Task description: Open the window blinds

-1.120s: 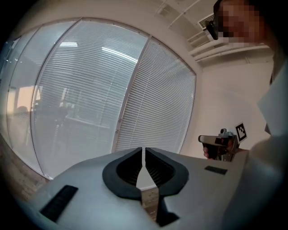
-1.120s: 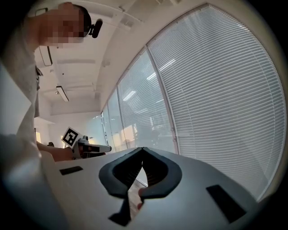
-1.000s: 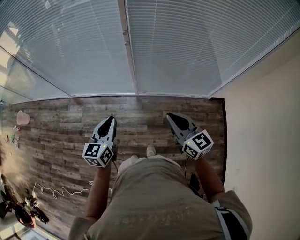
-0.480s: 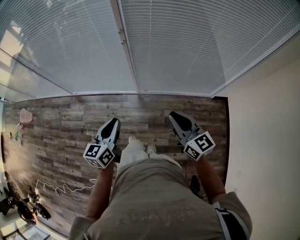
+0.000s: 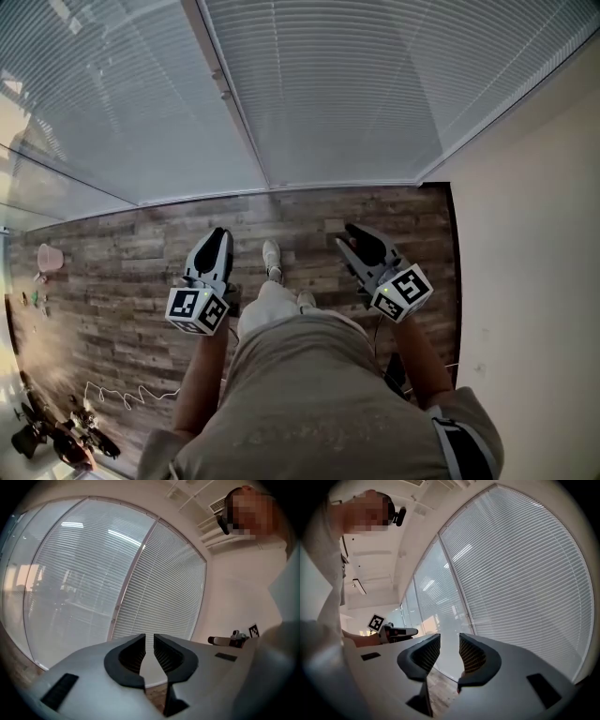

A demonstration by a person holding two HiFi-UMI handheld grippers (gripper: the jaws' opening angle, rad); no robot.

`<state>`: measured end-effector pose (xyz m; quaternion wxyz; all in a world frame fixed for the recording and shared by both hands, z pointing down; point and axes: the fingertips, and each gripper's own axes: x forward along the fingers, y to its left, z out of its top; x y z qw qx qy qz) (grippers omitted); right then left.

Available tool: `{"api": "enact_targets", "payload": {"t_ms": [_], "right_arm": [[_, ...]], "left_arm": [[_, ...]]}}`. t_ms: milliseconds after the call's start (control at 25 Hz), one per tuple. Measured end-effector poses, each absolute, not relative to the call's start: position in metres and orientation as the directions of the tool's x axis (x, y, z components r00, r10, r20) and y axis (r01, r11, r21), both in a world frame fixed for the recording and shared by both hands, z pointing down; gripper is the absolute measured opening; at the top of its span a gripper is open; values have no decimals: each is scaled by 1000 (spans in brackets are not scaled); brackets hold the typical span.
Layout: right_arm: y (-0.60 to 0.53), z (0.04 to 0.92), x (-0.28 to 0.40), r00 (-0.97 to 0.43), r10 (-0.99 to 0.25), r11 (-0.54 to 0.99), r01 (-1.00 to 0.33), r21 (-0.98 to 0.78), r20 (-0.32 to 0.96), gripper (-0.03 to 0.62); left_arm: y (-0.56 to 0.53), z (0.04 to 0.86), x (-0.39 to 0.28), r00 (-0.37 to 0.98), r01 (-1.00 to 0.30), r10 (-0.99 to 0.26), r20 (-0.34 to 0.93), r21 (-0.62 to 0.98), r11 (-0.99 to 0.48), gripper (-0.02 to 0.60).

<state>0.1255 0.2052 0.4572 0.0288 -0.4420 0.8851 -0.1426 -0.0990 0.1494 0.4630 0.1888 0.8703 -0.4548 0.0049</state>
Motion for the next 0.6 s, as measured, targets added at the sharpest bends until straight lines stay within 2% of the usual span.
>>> {"api": "enact_targets", "payload": {"t_ms": [240,600], "right_arm": [[150,440,124,-559,-823,535,-821,-198,96,112],[46,442,103,-531,-842,516,-845,-143,99,112]], "left_arm": [[82,453,-111,568,-810,-807,162,287,-512,48],[-34,472,-117,603,-781,-779,173,331,-530,48]]}}
